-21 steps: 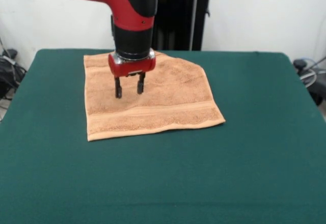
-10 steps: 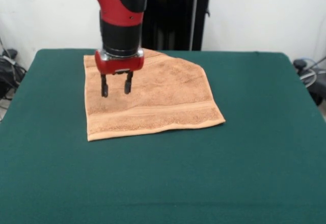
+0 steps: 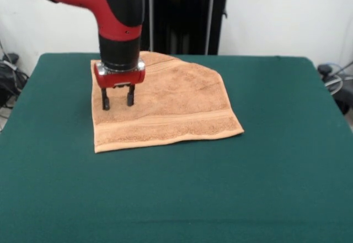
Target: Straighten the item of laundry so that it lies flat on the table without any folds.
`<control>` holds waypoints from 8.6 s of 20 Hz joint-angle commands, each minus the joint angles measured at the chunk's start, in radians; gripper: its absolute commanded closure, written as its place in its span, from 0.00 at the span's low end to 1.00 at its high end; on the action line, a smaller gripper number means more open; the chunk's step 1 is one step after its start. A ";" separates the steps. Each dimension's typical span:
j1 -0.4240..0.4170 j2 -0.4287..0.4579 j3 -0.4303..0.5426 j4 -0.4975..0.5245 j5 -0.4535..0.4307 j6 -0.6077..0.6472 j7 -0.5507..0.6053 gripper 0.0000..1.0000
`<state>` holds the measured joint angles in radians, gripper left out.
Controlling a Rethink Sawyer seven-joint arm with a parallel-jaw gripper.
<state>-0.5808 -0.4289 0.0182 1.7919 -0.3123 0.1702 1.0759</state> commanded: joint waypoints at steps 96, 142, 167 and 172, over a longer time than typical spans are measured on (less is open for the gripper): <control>0.006 0.095 0.182 -0.321 -0.062 0.263 0.063 1.00; -0.022 0.220 0.296 -0.551 -0.102 0.229 0.006 1.00; 0.050 0.143 0.239 -0.657 -0.097 0.564 0.033 1.00; 0.050 0.121 0.230 -0.635 -0.073 0.582 0.038 1.00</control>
<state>-0.5520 -0.2863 0.1513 1.2173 -0.3643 0.8996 1.0759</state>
